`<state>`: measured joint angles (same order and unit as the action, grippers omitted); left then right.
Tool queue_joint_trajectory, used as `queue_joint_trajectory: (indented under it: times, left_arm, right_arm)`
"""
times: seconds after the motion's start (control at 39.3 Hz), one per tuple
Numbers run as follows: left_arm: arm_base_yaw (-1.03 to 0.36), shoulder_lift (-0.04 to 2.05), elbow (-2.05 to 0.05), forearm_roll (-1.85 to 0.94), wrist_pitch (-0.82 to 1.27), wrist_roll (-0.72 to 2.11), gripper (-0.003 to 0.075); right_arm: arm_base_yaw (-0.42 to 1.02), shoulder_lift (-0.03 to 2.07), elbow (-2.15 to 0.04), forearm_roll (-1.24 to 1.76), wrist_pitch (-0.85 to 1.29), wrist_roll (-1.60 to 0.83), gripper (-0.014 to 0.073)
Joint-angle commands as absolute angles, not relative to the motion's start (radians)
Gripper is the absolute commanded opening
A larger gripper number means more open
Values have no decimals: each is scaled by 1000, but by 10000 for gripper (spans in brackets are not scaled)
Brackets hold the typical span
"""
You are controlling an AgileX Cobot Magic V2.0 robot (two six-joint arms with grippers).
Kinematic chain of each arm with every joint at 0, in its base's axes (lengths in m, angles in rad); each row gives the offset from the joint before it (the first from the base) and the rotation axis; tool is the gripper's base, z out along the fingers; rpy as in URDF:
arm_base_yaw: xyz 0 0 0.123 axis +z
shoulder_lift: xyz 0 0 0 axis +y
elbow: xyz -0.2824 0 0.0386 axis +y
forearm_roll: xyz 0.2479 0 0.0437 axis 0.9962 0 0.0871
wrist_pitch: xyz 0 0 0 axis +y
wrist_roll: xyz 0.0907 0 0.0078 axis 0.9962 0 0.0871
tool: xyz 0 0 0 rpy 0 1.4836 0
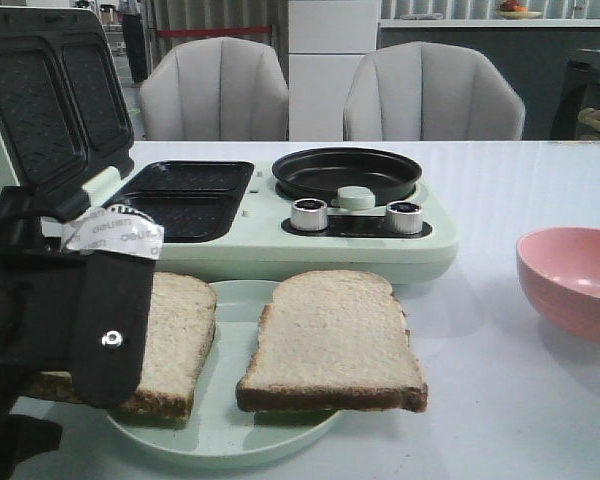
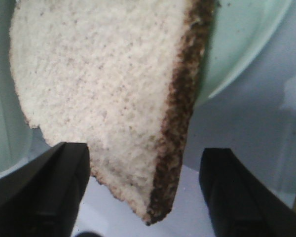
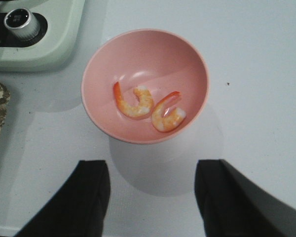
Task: Make breakfast with bread and shrimp
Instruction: 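Grasp the first bread slice with the left gripper and lift it, then carry the bread slice over the sandwich maker plate and release it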
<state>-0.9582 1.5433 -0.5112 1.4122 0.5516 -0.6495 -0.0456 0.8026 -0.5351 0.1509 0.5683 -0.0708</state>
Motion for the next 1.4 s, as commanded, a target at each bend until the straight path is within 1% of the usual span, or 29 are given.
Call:
queue_joint_trajectory:
  times: [0.0, 0.25, 0.38, 0.46, 0.58, 0.69, 0.86, 0.99, 1.22, 1.37]
  left_arm:
    - [-964, 1538, -531, 1449, 620, -690, 423]
    - [-964, 1536, -531, 1449, 623, -690, 211]
    - [-964, 1536, -531, 1449, 623, -690, 132]
    - [-964, 1536, -531, 1449, 626, -690, 97]
    - [-966, 1523, -531, 1449, 653, -690, 101]
    - [-993, 1492, -533, 1451, 714, -690, 101]
    - [-1044, 1402, -533, 1501, 828, -690, 101]
    - [-1052, 1332, -538, 1573, 885, -690, 101]
    - [-1045, 1277, -605, 1656, 909, -690, 101]
    - [-992, 1277, -679, 1709, 856, -690, 101]
  right_arm:
    - [-45, 802, -573, 149, 510, -75, 497]
    - [-45, 802, -573, 149, 510, -75, 497]
    - [-45, 802, -573, 149, 510, -75, 497]
    - [-45, 802, -573, 149, 510, -75, 497]
    - [-45, 802, -573, 149, 510, -75, 497]
    - [-45, 802, -573, 149, 510, -75, 497]
    - [-45, 802, -573, 149, 510, -75, 497]
    - [-45, 802, -573, 149, 510, -75, 497]
    - [-45, 802, -573, 149, 510, -75, 497]
    - [-45, 802, -573, 149, 510, -75, 497]
